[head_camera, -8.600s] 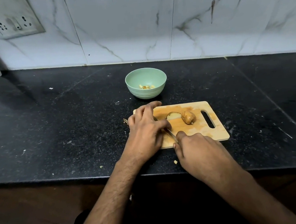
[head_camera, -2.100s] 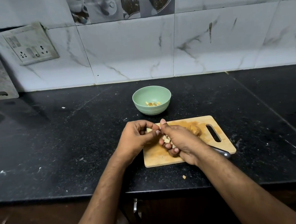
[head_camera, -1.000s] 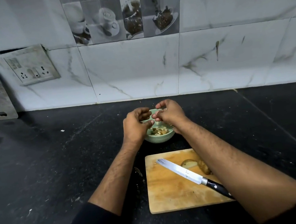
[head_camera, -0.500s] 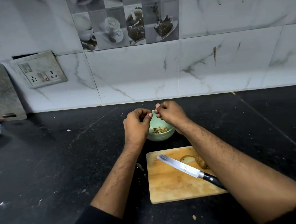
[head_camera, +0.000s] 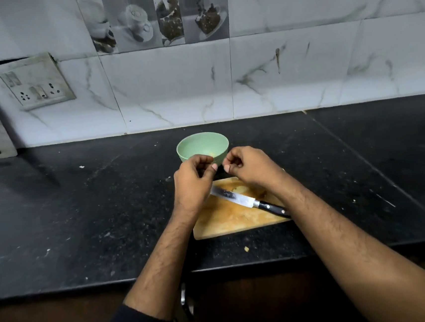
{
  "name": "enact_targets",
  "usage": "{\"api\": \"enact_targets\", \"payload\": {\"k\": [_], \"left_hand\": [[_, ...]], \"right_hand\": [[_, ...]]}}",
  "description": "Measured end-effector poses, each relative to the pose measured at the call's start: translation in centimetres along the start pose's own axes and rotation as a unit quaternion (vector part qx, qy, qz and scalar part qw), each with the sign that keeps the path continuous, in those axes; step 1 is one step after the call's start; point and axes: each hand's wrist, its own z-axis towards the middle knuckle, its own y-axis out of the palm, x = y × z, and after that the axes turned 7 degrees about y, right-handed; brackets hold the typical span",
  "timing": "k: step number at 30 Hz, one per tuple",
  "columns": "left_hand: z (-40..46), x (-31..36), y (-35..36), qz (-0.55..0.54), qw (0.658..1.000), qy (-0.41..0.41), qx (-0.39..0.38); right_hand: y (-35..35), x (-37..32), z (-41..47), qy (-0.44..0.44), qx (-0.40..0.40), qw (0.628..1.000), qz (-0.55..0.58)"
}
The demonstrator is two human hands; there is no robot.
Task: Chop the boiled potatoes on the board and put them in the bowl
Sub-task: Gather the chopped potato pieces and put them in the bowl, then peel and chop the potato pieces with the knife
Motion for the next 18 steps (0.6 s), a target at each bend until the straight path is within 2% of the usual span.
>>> {"api": "enact_targets", "payload": {"k": [4, 6, 13, 15, 18], "left_hand": [[-2.4, -0.5, 0.2, 0.016, 1.000, -0.009, -0.025], [-3.4, -0.8, 0.2, 0.027, 0.999, -0.019, -0.042], [-5.4, -1.5, -1.3, 0.036, 0.997, -0.030, -0.066], [-5.5, -1.6, -1.7, 0.034, 0.997, -0.030, -0.064], [-5.8, -1.7, -2.3, 0.032, 0.997, -0.033, -0.060]], "right_hand": [[-0.3, 1.2, -2.2, -0.002, -0.056, 0.979, -0.197], [0.3, 1.7, -2.3, -0.016, -0.065, 0.965, -0.253], [1.1, 1.0, -1.4, -0.042, -0.048, 0.944, -0.325], [1.1, 0.8, -1.3, -0.054, -0.021, 0.948, -0.312], [1.4, 0.0, -1.7, -0.084, 0.038, 0.969, -0.228]]}}
